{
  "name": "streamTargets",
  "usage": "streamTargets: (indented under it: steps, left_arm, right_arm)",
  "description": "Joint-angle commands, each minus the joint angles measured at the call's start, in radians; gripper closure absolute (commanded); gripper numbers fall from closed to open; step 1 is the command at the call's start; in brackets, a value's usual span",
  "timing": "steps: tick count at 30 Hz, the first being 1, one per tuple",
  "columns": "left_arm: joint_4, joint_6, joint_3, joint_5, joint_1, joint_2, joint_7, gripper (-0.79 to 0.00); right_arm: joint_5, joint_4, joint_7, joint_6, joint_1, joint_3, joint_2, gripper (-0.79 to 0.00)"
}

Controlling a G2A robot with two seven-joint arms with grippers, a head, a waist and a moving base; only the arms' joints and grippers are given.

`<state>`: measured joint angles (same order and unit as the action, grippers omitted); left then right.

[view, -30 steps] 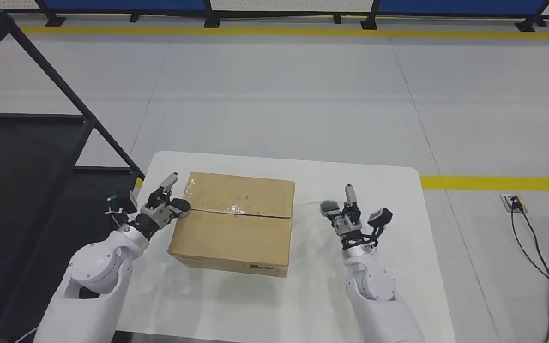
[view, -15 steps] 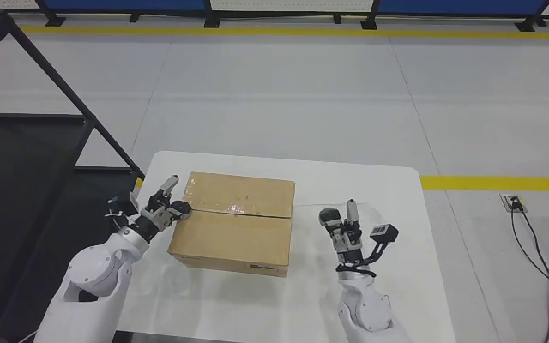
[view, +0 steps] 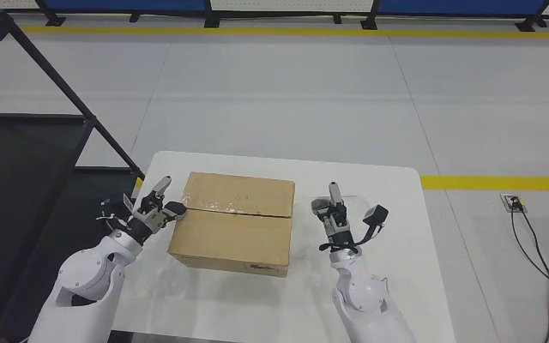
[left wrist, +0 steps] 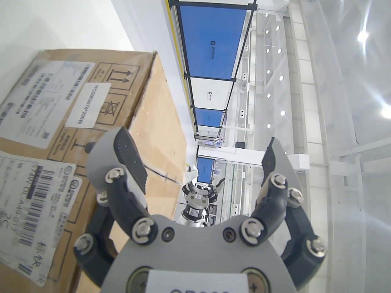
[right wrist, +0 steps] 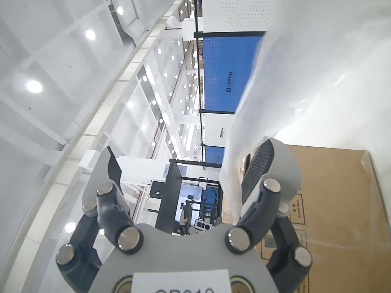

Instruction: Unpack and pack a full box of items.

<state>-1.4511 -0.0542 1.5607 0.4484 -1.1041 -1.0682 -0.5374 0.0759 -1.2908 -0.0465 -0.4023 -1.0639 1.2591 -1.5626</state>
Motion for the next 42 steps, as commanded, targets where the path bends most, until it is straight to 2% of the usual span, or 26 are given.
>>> streamTargets:
  steps: [1, 6, 16, 29, 42]
  left_arm:
    - [-0.002, 0.000, 0.005, 0.001, -0.005, 0.001, -0.003, -0.785]
    - [-0.009, 0.000, 0.012, 0.001, -0.013, 0.002, -0.003, -0.785]
    - [-0.014, 0.003, 0.009, 0.002, -0.019, 0.001, -0.006, -0.785]
    - [-0.013, 0.020, 0.037, 0.040, -0.034, 0.001, -0.002, -0.785]
    - [-0.017, 0.028, 0.048, 0.054, -0.045, 0.001, -0.005, -0.785]
  right_arm:
    - [0.003, 0.017, -0.013, 0.003, 0.017, -0.006, -0.003, -0.785]
    - [0.015, 0.013, -0.007, -0.041, 0.007, -0.004, -0.004, -0.785]
    - [-0.091, -0.131, -0.067, -0.076, -0.097, -0.029, -0.005, -0.785]
    - [-0.257, -0.189, -0.169, 0.042, -0.056, -0.105, -0.022, -0.785]
    - [-0.399, -0.170, -0.161, 0.169, 0.004, -0.186, -0.039, -0.785]
